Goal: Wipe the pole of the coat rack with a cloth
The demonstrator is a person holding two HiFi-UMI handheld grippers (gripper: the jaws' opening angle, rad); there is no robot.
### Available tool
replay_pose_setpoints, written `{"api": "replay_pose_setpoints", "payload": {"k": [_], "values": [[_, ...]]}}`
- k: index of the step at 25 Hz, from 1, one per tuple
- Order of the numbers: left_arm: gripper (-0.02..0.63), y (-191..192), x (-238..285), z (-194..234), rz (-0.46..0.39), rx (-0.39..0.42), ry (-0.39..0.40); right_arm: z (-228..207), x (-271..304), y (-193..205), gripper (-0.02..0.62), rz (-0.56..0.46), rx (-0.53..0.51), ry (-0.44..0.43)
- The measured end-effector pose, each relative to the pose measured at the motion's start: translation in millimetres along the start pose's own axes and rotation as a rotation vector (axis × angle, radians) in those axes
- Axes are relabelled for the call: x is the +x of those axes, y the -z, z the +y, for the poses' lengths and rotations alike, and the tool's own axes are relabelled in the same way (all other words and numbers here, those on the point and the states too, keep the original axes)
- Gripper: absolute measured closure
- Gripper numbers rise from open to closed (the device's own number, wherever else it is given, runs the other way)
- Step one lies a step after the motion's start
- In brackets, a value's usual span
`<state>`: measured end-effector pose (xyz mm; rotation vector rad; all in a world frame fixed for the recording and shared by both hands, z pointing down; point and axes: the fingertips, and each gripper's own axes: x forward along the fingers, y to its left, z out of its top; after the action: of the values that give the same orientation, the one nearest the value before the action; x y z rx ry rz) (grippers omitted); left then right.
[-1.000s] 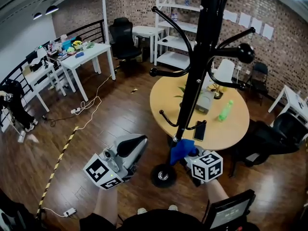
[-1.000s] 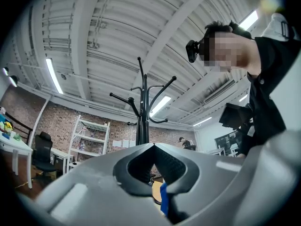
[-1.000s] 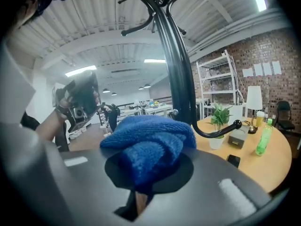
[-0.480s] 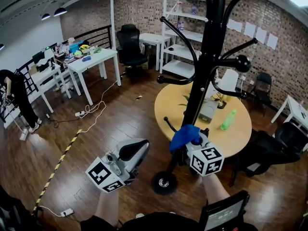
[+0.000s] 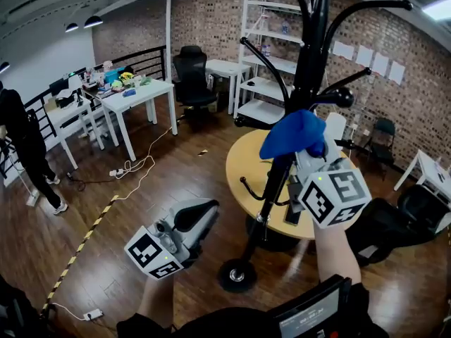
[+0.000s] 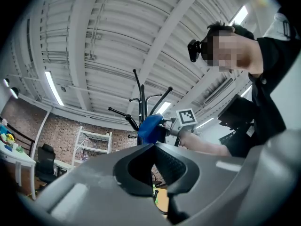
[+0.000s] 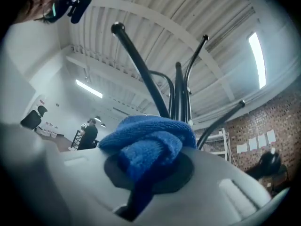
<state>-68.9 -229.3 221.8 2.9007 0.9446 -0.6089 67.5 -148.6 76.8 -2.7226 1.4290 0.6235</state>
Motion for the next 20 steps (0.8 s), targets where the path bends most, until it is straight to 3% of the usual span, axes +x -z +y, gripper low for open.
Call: {"api": "replay_pose_setpoints", "payload": {"k": [6,11,15,20], "values": [[0.614,-13.9,2.0,-3.2,-0.019,0.03,0.012,42.8,-32.9,-84.5,0.572,-0.17,-0.164,-0.092],[0.614,-18.3,6.7,-8.5,-0.029,0.047,0.033,71.6,-59.2,-125.6,0.572,-0.277,-0.166,-0.179],[0.614,-15.9,4.4,-7.4,-0.024,0.043,0.029,60.6,-47.6,-113.9,0.572,-0.259,-0.168,-0.155],[0.614,-17.8,0.5,-4.9,-0.015,0.049,0.021,24.8,-9.9,-62.4,0.572,-0.113,-0.169,-0.061]]}}
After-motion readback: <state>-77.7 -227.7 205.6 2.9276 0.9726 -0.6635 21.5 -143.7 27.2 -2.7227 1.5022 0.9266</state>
